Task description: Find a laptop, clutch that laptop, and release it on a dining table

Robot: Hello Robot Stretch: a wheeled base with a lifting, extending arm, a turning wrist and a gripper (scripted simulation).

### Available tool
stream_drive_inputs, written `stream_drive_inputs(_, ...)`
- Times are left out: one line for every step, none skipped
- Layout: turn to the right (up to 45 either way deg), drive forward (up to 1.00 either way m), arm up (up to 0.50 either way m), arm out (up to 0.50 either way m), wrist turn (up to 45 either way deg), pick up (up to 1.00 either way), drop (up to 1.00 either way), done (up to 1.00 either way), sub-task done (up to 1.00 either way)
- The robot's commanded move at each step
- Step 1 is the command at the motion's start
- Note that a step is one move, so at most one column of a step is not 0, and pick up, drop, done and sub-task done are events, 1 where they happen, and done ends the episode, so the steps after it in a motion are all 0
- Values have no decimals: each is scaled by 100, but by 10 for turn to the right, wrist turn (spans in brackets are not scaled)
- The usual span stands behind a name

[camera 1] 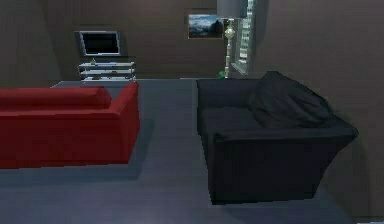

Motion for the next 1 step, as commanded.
stream_drive_inputs(0,0,-10,0,0,0,0,0,0)
